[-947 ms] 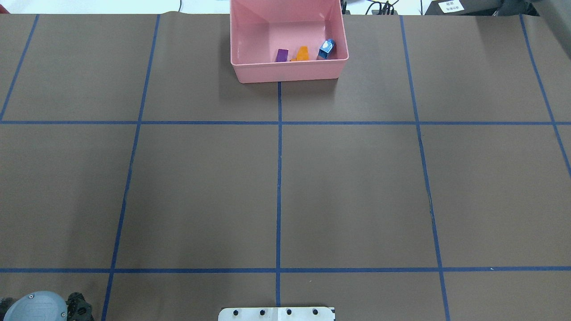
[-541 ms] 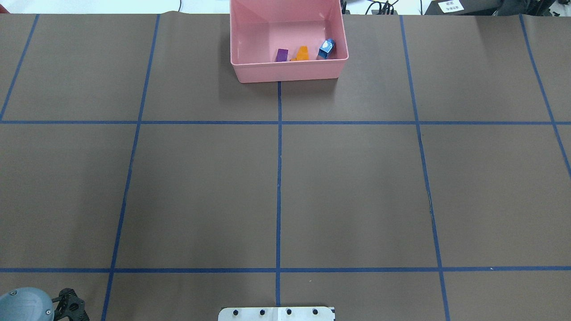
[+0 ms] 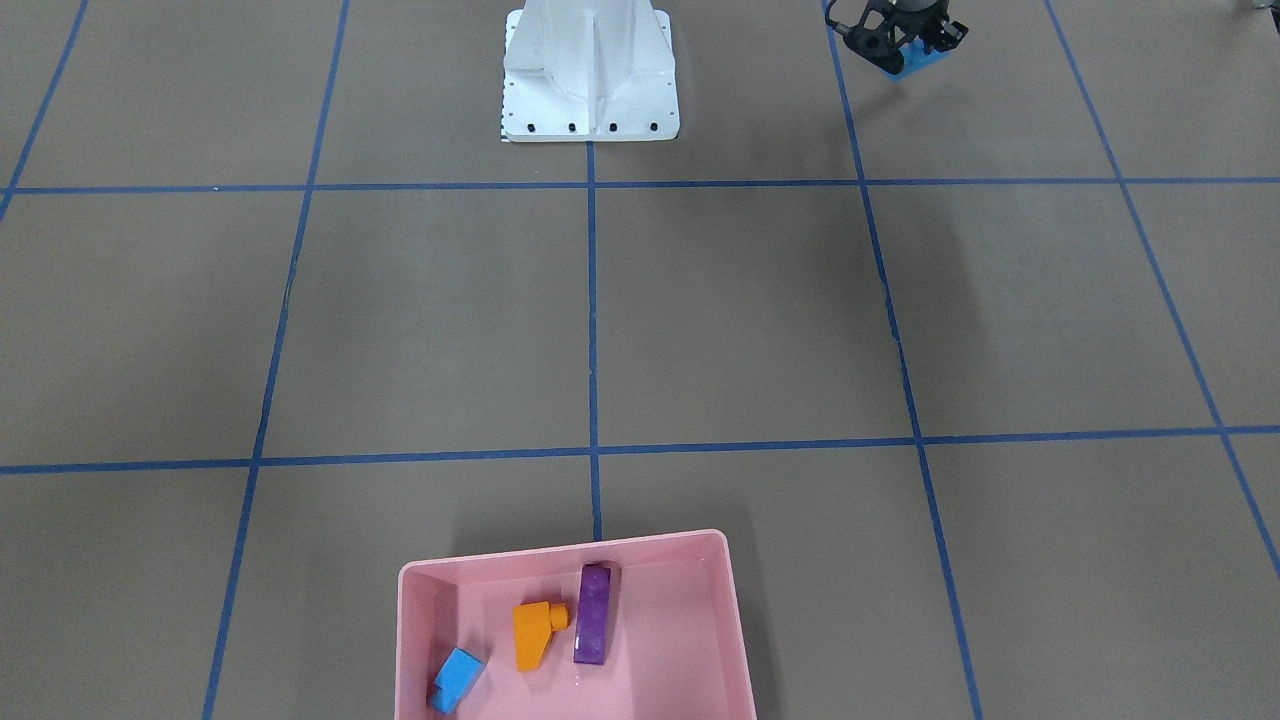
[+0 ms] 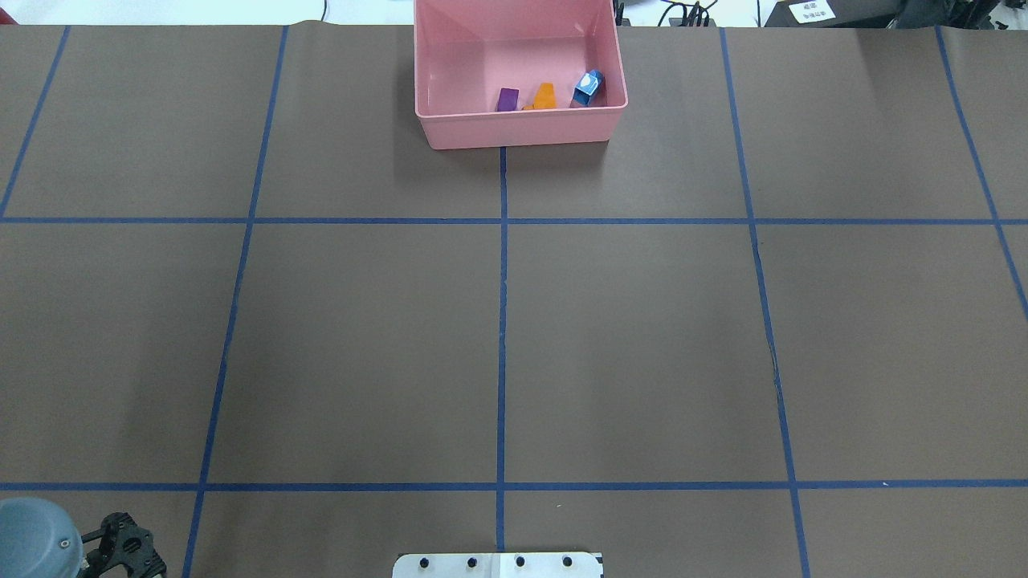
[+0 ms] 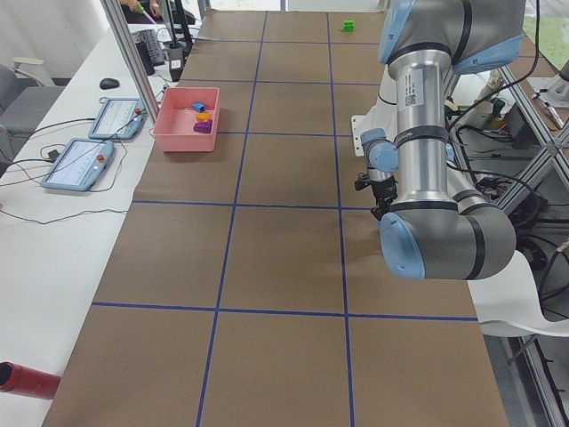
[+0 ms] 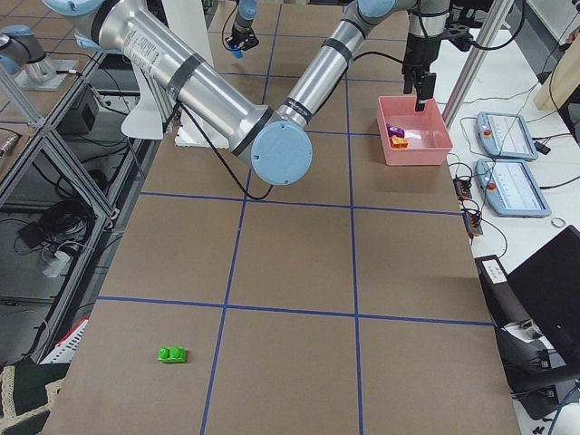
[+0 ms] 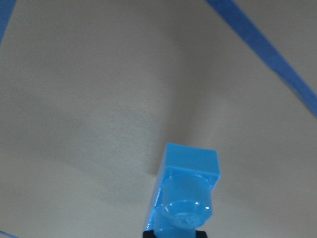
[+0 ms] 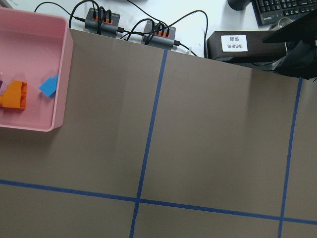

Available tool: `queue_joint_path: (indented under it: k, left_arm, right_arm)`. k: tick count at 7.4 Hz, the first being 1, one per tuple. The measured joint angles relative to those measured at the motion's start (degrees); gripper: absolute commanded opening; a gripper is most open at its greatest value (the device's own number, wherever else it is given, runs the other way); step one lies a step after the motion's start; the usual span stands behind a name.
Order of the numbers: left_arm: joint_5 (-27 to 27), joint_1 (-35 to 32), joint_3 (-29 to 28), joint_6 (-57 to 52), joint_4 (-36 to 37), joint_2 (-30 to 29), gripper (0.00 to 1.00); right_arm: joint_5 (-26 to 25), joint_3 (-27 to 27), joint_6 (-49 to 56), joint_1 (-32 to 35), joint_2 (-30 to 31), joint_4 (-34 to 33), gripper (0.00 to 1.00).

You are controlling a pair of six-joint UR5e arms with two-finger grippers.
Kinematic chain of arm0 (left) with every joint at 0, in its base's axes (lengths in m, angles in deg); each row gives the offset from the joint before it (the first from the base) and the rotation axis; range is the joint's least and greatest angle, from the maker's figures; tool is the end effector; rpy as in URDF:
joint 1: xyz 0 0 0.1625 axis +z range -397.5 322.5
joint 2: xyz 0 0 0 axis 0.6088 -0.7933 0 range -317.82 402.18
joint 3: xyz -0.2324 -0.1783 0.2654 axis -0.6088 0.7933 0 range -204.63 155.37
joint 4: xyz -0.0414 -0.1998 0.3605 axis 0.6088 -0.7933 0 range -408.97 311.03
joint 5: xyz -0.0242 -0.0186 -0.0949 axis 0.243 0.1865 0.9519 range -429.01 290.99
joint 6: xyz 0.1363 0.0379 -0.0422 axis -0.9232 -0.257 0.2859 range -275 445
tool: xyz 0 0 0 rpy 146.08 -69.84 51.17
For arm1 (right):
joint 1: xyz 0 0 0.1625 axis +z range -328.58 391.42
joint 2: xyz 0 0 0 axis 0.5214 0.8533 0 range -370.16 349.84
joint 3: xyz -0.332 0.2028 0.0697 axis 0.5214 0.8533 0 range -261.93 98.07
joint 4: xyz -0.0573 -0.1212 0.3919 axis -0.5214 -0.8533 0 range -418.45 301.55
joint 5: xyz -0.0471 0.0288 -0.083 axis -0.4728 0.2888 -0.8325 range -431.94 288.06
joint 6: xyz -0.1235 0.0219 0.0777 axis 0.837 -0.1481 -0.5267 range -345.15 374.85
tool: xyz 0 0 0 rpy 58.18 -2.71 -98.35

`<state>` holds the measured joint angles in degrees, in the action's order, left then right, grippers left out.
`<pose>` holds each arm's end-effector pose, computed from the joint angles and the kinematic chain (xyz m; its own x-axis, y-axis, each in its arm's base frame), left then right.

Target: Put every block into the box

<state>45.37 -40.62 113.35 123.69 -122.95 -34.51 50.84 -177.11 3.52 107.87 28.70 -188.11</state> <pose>0.3645 -0.0923 0.4196 0.5273 0.6833 -0.5050 -0.7899 0.6132 0.0049 -0.1019 -0.6506 0.1743 0.8099 -0.1582 0.5648 0.0667 0.9815 0.1793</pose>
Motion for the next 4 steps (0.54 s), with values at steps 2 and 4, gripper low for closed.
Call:
queue_joint_path:
  k: [2,4]
  left_arm:
    - [5.1,-5.9,1.7,4.5,3.5,-7.7,0.00]
    - [7.1,-13.2,1.5,5.1,7.1,-14.2,0.00]
  right_arm:
    - [0.0,-4.4,6.3,2.2,5.9,-2.0,1.00]
    - [0.0,-10.2,11.0,4.8,13.9,-2.4,1.00]
